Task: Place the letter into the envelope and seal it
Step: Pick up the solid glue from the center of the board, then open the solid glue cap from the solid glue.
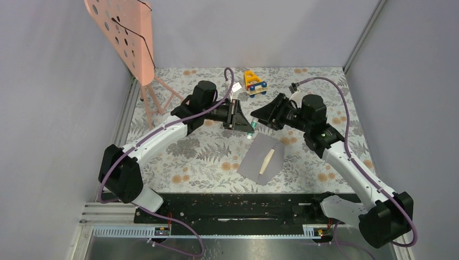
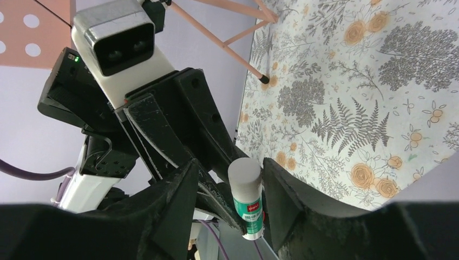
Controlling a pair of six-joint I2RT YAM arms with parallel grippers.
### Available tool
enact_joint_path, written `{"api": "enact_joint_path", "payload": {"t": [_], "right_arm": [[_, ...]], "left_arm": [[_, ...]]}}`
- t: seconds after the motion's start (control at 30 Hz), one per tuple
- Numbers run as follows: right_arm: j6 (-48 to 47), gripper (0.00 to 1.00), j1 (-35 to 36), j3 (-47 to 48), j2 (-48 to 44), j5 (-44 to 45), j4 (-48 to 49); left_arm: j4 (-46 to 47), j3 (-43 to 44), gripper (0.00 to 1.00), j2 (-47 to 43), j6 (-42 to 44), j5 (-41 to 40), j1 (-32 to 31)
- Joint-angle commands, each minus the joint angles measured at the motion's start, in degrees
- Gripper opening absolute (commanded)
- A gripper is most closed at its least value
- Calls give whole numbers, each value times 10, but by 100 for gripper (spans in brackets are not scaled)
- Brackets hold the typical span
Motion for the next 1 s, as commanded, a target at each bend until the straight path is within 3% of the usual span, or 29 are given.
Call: {"api": "enact_joint_path", "payload": {"t": [0.0,0.27,0.33,0.4,0.57,0.73,0.9,0.97], "right_arm": [[14,53,17,-1,6,-9,39],[24,31,25,5,22,-10,54],[24,33,27,7,25,-13,55],[24,44,29,6,26,-15,55],[24,45,32,-2,22,-10,58],[26,25,36,-7,19,-6,60],[24,33,38,-11,16,0,54],[24,44,39,-13,14,-1,51]], "left_arm": [[45,-7,0,-31,-6,19,0],[51,-18,0,-38,-9,20,0],[53,-20,0,-41,-10,19,1],[53,-22,0,-42,-11,18,1],[59,-24,0,-40,-16,17,1],[65,-22,0,-40,-21,16,1],[67,-24,0,-40,-26,12,2],[67,-25,0,-41,-27,11,2]]}}
